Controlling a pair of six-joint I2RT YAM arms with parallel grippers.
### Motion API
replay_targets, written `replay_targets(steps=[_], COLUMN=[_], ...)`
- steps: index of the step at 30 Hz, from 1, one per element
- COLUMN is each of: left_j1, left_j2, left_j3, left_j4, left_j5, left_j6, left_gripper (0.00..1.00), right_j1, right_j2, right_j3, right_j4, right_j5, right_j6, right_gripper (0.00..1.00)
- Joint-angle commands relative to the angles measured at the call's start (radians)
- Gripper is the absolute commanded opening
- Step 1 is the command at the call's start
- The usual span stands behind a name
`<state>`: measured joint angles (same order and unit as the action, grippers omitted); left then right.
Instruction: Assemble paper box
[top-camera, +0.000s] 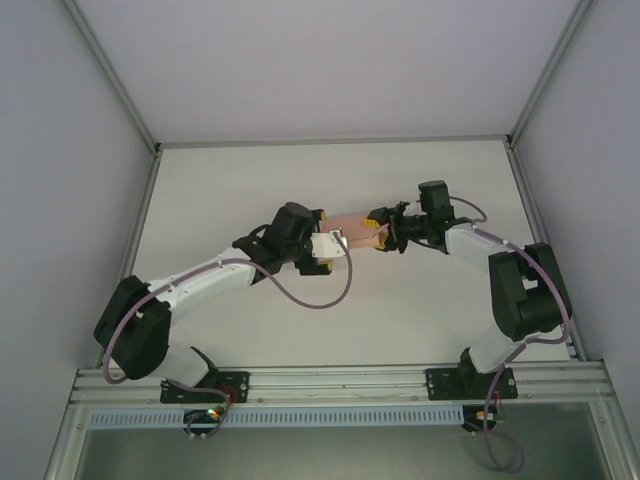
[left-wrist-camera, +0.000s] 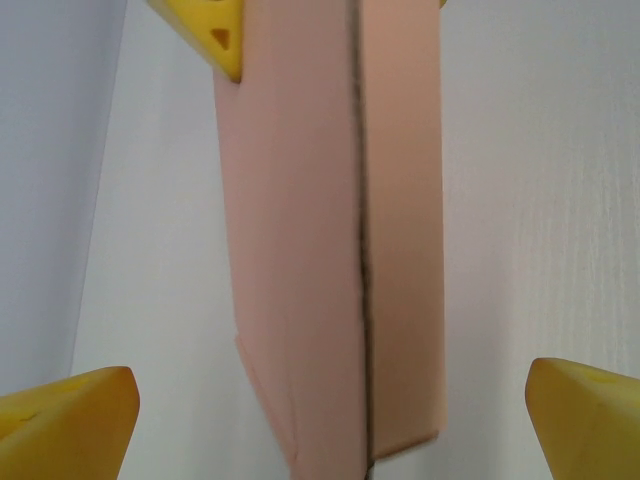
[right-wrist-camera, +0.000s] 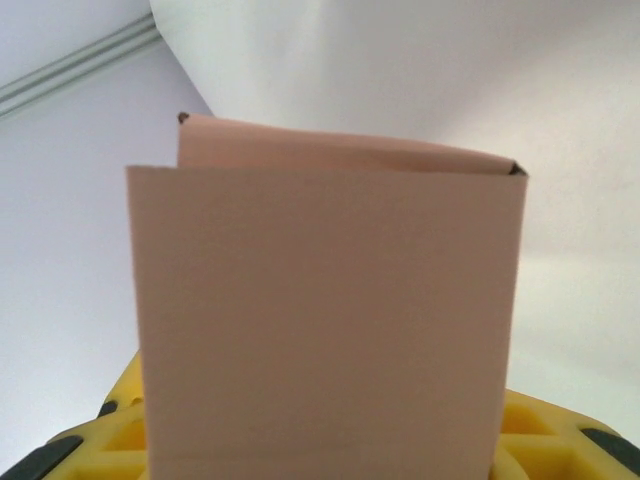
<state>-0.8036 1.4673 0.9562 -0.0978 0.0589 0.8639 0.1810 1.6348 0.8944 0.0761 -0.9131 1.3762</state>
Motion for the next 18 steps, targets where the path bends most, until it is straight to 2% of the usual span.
replay_targets(steps=[1, 10, 12, 15, 18], left_j1=[0.0, 0.027, 0.028, 0.028, 0.03], left_j2=[0.017, 0.064, 0.066, 0.064, 0.062], left_j3=[0.021, 0.056, 0.059, 0.053, 0.046], left_j4=[-0.002, 0.059, 0.08, 0.137, 0.168], left_j5=[0.024, 0.002, -0.004, -0.025, -0.031], left_j6=[0.052, 0.007, -0.003, -0.02, -0.028], left_gripper=[1.0, 0.98, 0.89, 0.67, 0.55], right_j1=[0.004, 0.026, 0.028, 0.031, 0.038], right_j2=[-0.039, -0.068, -0.063, -0.056, -0.054], right_j3=[-0.014, 0.006, -0.003, -0.023, -0.025], right_j4=[0.054, 0.008, 0.009, 0.058, 0.069], right_j5=[-0.105, -0.147, -0.152, -0.152, -0.156], right_j6=[0.152, 0.148, 0.151, 0.183, 0.188], right_gripper=[0.44, 0.46, 0.47, 0.48, 0.49])
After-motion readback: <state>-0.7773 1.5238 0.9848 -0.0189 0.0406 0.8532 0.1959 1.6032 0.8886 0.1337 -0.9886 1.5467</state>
